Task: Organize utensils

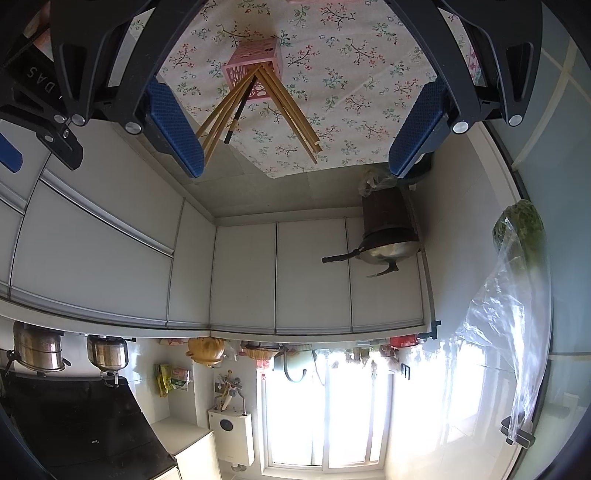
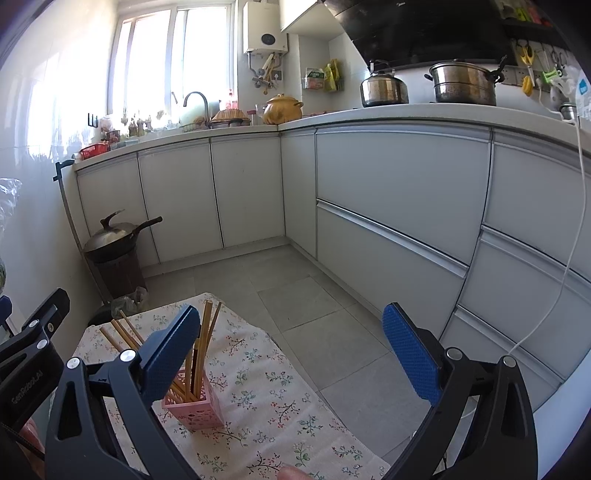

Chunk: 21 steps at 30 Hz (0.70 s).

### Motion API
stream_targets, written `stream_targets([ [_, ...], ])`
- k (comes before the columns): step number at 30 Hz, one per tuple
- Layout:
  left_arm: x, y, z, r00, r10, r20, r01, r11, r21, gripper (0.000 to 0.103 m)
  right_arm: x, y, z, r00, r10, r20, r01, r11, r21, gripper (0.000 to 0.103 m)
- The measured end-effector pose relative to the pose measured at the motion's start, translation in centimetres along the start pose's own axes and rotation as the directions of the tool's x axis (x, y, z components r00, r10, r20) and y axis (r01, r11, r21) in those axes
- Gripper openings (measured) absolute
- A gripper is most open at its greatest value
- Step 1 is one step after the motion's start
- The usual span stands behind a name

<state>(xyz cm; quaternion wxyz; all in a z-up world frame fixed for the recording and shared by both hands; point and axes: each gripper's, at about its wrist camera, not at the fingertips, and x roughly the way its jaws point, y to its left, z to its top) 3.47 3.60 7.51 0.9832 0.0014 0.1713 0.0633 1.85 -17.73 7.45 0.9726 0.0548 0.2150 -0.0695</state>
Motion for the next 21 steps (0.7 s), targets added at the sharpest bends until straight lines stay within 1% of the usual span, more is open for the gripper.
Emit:
stream_targets([
  [3, 0.13, -0.26, -0.2, 1.0, -0.008, -0.001, 0.008, 1.0, 0.006, 0.096, 0.07, 0.07, -0.06, 1.0, 0.0, -0.004, 0.0, 1.0, -0.001, 0.096],
  [6, 0.11, -0.41, -0.34, 0.999, -0.036, 0.004, 0.036, 0.999, 0.006, 0.095, 0.19, -0.02, 0.06, 1.0, 0.002, -0.008, -0.002, 1.0, -0.001, 0.096],
  [9, -0.15, -0.68, -0.57, 0.999, -0.029, 0.026, 0.029, 0.999, 0.028, 0.091, 0.18, -0.01, 0.0, 1.0, 0.001, -0.009, -0.001, 1.0, -0.002, 0.096],
  [11, -0.3, -0.75, -0.59, 0.999, -0.032, 0.028, 0.031, 0.999, 0.034, 0.091, 0.15, -0.1, 0.0, 1.0, 0.0, -0.011, 0.0, 1.0, 0.001, 0.096],
  [14, -0.5, -0.71, -0.5, 0.998, -0.045, 0.033, 0.045, 0.999, 0.022, 0.096, 0.18, -0.36, 0.05, 1.0, -0.002, -0.011, 0.002, 1.0, 0.006, 0.096],
  [21, -0.58, -0.57, -0.23, 0.999, -0.036, 0.023, 0.035, 0.999, 0.012, 0.096, -0.02, -0.64, 0.13, 1.0, 0.001, -0.004, -0.001, 1.0, 0.012, 0.096],
])
